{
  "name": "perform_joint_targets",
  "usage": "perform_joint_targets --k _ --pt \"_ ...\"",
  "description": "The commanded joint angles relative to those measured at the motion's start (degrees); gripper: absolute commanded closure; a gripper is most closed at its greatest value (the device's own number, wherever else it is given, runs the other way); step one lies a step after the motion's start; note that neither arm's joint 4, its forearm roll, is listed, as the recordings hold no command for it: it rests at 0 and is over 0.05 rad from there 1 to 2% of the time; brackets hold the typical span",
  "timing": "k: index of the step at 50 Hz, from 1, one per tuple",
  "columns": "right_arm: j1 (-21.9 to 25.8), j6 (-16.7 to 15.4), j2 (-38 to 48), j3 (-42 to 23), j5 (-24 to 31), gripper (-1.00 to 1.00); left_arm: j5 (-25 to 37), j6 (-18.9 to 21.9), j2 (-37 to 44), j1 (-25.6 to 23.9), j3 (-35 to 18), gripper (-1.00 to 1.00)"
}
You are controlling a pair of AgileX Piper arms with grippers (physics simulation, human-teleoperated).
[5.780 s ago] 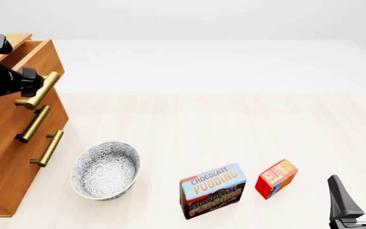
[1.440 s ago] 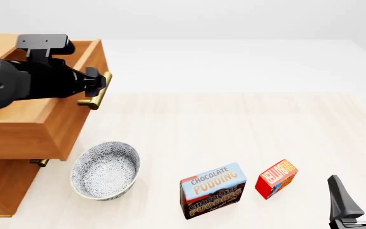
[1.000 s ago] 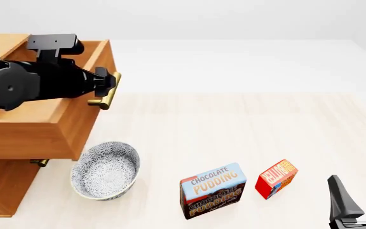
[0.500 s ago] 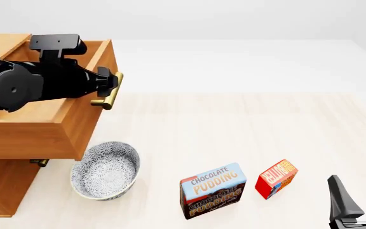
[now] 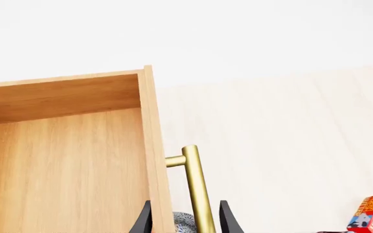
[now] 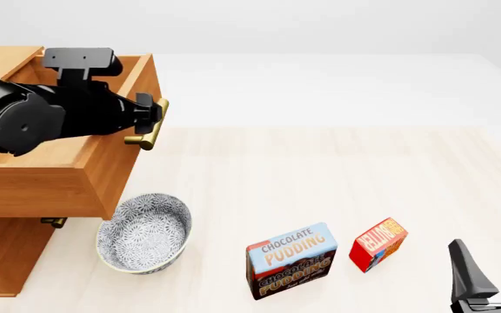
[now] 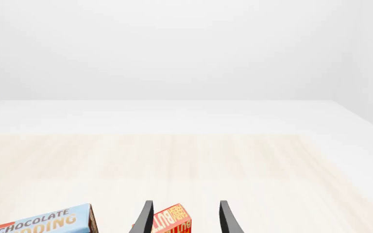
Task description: Put the butter at the back in the top drawer of the cabinet and close it.
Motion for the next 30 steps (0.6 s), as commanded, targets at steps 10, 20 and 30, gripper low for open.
perform_joint_targets --k 10,20,30 --pt "0.0 0.0 0.0 0.0 0.0 -1.00 1.8 3.9 2.5 -11.5 5.8 -1.00" --pt "0.0 0.0 0.0 0.0 0.0 -1.00 3.8 3.9 0.8 -11.9 4.3 -1.00" --pt "0.0 0.0 0.0 0.0 0.0 -1.00 6.6 5.1 -0.8 -10.7 2.2 -1.00"
